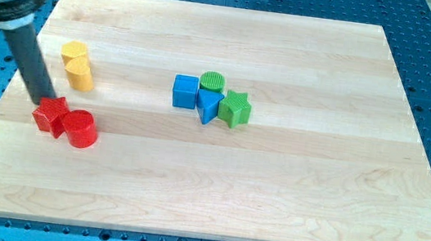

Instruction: Move the cube to the bottom center of the board

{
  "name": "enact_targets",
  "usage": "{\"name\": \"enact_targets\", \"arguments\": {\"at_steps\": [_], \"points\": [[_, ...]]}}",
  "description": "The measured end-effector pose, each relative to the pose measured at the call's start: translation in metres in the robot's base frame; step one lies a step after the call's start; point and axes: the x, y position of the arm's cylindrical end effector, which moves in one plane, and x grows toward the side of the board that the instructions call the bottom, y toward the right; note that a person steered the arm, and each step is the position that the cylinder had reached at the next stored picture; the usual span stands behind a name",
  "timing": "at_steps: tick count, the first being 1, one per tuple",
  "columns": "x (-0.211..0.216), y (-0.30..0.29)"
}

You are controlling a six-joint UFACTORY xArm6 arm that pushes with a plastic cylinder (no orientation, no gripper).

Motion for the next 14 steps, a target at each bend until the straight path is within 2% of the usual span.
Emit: {"name": "enact_targets", "arguments": {"at_steps": [1, 3, 4, 5, 6, 7, 8, 9, 10, 13, 14], "points": [[0.029, 0.001], [0.081, 0.098], [0.092, 0.059], [0.155, 0.149], [0.134, 0.24], [0.075, 0.253], [0.061, 0.293], [0.005, 0.299], [-0.029, 0.298], [-0.105, 0.29], [-0.104, 0.232]]}}
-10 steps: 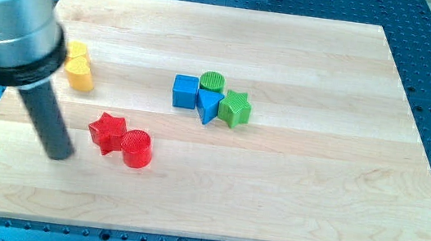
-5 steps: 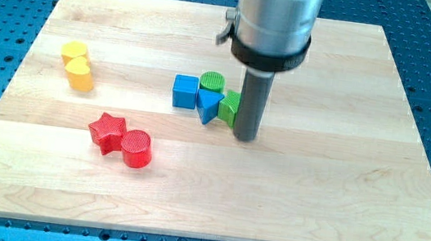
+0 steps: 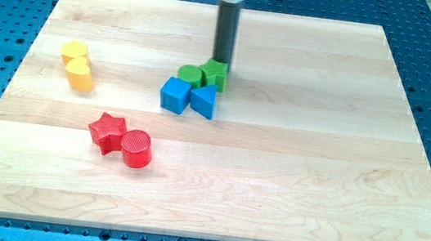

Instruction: Move the cube to the bottom center of the board

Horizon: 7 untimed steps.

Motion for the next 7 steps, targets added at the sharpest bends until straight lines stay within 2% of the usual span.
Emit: {"name": "enact_targets", "arguments": {"at_steps": [1, 2, 3, 4, 5, 7], "points": [[0.019, -0.046], [0.067, -0.047], [0.097, -0.047], [0.091, -0.089], [0.142, -0.113], [0.171, 0.028]]}}
